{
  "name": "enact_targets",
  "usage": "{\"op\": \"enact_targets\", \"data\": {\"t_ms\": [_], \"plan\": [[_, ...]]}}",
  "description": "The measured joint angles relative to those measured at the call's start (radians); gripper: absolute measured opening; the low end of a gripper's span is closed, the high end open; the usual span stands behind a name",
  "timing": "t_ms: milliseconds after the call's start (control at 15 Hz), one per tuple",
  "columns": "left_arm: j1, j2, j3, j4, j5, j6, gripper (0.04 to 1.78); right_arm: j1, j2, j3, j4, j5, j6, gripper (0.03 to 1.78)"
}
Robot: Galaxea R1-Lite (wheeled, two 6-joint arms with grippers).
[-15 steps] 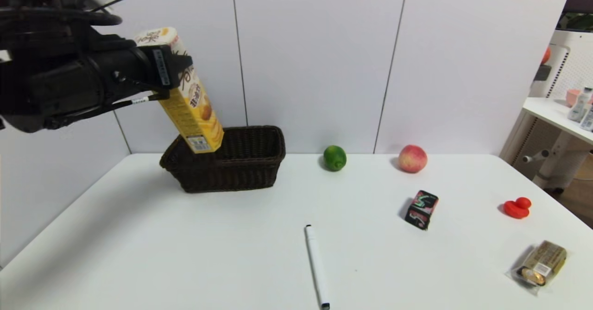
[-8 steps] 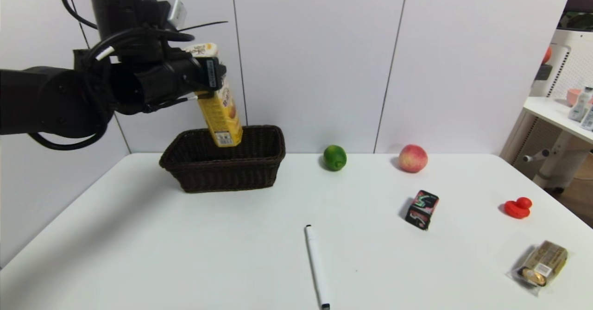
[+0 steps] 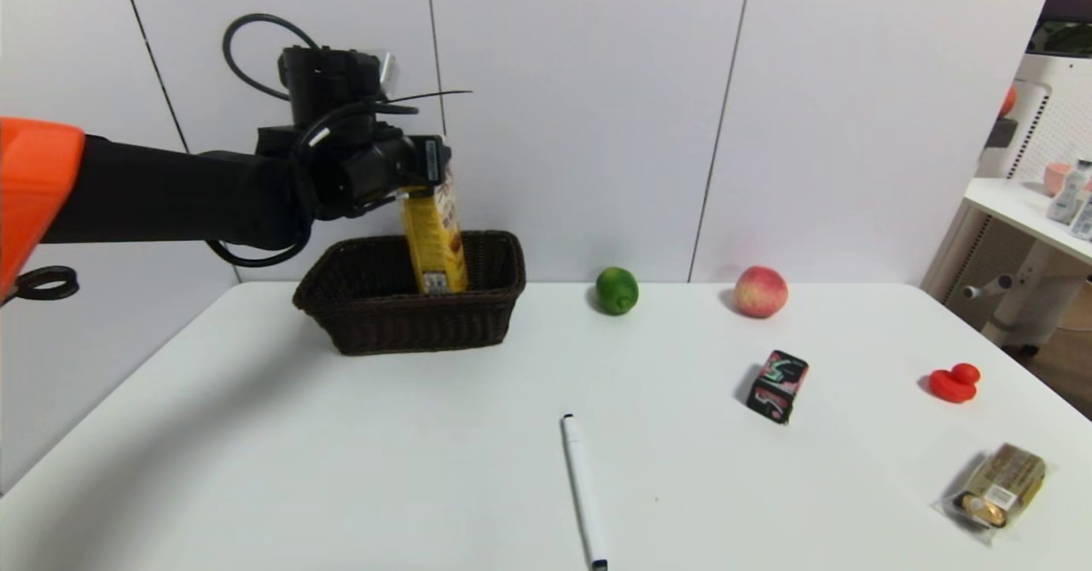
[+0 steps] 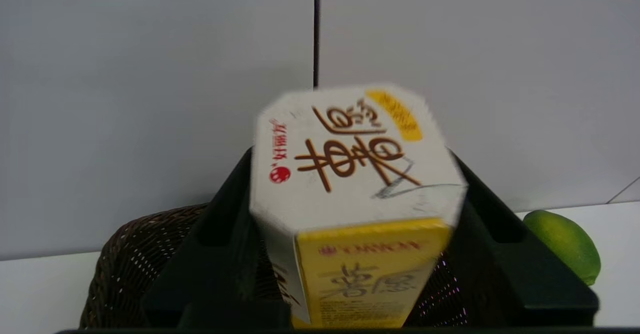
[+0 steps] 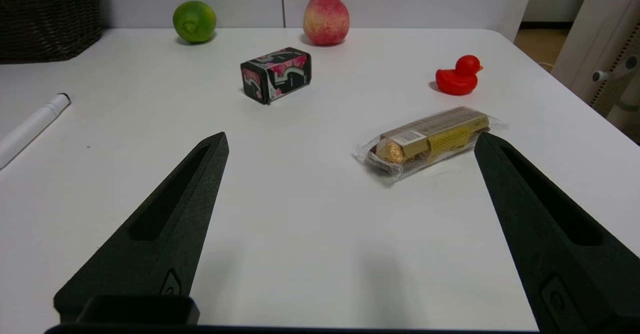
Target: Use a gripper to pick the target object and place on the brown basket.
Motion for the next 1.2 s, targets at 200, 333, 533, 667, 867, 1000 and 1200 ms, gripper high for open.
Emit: {"op": "enact_targets", "data": {"t_ms": [200,333,533,667,867,1000,1200], "plan": [[0.003,0.047,-0.021,0.023,-0.003,-0.001,1.33,0.000,0.000,0.000,0.000,0.000,0.000,1.70],[0.004,0.057,-0.025,0.066,-0.004,0.003,1.41,0.000,0.000,0.000,0.000,0.000,0.000,1.70],[0.005,0.044,-0.029,0.111,-0.005,0.005,1.49,0.000,0.000,0.000,0.000,0.000,0.000,1.70],[0.005,0.013,-0.029,0.131,-0.007,0.016,1.54,0.000,0.000,0.000,0.000,0.000,0.000,1.70],[0.008,-0.081,-0.021,0.222,-0.007,0.034,1.59,0.000,0.000,0.000,0.000,0.000,0.000,1.70],[0.010,-0.175,-0.003,0.304,-0.008,0.046,1.62,0.000,0.000,0.000,0.000,0.000,0.000,1.70],[0.012,-0.350,0.090,0.380,-0.008,0.064,1.65,0.000,0.000,0.000,0.000,0.000,0.000,1.70]]}}
